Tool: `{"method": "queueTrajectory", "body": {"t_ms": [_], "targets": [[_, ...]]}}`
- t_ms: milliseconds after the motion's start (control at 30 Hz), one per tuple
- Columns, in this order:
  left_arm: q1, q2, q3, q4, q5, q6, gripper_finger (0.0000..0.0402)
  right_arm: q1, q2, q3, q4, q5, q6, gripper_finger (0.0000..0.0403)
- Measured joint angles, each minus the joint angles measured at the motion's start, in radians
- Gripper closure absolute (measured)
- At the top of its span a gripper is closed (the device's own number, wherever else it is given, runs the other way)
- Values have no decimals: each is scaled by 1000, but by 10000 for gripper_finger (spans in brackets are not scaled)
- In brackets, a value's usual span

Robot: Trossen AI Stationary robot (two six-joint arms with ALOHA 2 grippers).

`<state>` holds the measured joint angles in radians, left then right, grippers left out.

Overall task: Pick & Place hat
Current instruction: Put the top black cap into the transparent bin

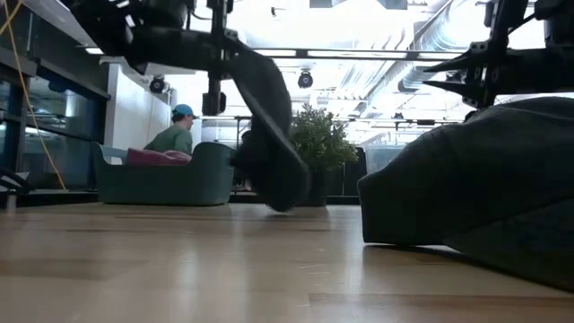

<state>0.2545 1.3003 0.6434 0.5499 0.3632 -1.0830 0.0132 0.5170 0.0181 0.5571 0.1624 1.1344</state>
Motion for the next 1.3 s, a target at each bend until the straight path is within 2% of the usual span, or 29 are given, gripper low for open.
{"method": "queueTrajectory", "body": {"t_ms": [233, 433, 567, 733, 900, 1300], "targets": [[-56, -25, 100, -9, -86, 39, 401, 0, 0, 0, 2, 0, 188, 235], [-61, -17, 277, -172, -189, 182, 401, 1, 0, 0, 41, 42, 288, 182], [-59, -3, 376, -274, -240, 273, 401, 1, 0, 0, 108, 96, 289, 175], [-59, -6, 453, -298, -292, 346, 401, 0, 0, 0, 173, 119, 283, 175], [-58, -4, 494, -298, -321, 386, 401, 1, 13, 24, 157, 140, 298, 177], [-59, 48, 581, -298, -329, 441, 401, 0, 242, 172, 159, 135, 330, 178]]}}
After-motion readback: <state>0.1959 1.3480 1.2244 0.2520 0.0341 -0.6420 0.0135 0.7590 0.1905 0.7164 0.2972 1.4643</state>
